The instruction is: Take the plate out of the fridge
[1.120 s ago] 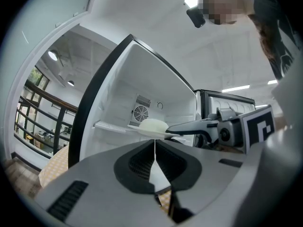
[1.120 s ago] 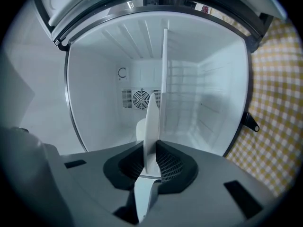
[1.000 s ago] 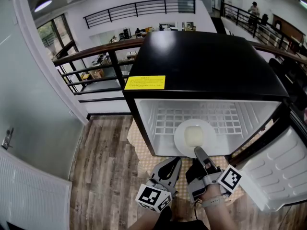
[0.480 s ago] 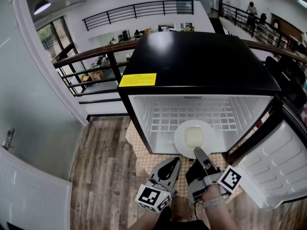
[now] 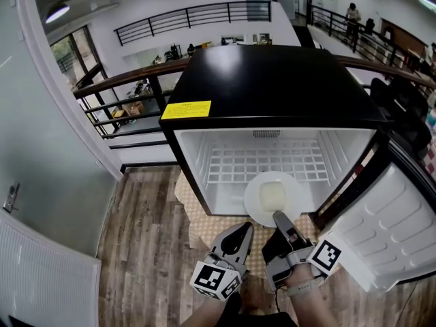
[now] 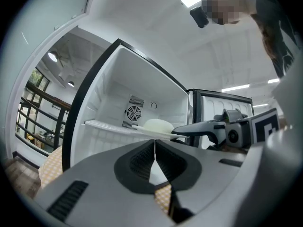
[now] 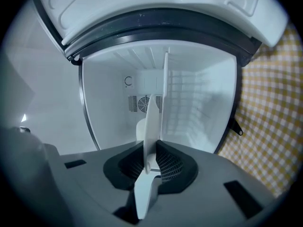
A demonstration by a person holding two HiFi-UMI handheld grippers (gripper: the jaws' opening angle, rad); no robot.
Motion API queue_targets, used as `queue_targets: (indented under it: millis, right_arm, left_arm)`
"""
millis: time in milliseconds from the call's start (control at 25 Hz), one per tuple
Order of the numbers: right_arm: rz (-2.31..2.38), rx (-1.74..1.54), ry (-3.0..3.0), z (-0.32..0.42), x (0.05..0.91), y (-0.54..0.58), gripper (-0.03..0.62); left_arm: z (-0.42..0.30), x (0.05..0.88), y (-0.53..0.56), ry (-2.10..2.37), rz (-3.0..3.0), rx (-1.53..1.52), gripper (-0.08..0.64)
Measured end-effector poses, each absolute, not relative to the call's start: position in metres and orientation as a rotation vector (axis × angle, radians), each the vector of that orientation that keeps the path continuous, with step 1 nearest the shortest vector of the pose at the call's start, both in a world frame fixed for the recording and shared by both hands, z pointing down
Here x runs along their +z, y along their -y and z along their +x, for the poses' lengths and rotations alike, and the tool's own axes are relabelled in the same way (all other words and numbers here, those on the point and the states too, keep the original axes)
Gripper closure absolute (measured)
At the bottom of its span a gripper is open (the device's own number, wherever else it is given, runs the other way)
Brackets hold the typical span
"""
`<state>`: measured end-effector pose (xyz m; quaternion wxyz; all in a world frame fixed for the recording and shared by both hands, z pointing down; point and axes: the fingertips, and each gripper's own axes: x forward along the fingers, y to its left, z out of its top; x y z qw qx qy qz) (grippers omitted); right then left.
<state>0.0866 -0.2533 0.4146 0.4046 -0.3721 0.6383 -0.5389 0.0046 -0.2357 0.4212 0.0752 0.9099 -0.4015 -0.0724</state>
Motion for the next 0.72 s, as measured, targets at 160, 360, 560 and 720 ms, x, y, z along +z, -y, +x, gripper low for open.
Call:
queue_targets:
  millis: [160, 360, 560, 720]
  right_arm:
    - [-0.939, -1.361, -1.618, 0.090, 0.414, 0.245, 0.525]
    - [-0.921, -1.371, -1.617, 0.089, 0.415, 0.238, 0.525]
    - [-0.910, -1.382, -1.619, 0.088, 0.419, 0.231, 0.525]
    - [-0.915, -1.387, -1.624, 0.090, 0.422, 0.224, 0.525]
  left_arm:
    - [0.004, 0.418, 0.231, 1.217, 2.727, -0.221, 0.548]
    - [0.004, 0.418, 0.224, 1.226, 2.727, -0.215, 0.548]
    - [0.003, 0.421, 0.219, 1.241, 2.722, -0.205, 0.548]
    - [0.003, 0.421, 0.214, 1.250, 2.713, -0.206, 0.548]
